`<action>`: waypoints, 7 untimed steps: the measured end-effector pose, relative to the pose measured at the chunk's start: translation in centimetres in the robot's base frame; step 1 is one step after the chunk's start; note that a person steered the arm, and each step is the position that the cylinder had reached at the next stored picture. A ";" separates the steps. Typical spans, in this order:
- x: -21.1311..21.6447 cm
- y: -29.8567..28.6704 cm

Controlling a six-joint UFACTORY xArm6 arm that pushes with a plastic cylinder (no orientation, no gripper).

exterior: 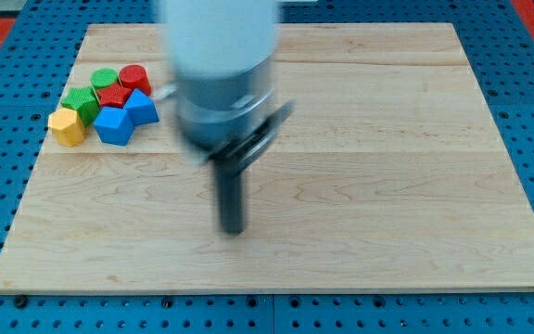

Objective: Push the hexagon into the group of blocks

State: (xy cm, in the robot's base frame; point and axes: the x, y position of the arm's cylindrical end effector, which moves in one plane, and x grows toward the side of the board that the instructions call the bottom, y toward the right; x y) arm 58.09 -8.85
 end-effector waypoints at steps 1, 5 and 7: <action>1.6 -16.1; -9.7 -21.3; -12.8 -19.5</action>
State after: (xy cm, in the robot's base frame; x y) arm 45.28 -28.35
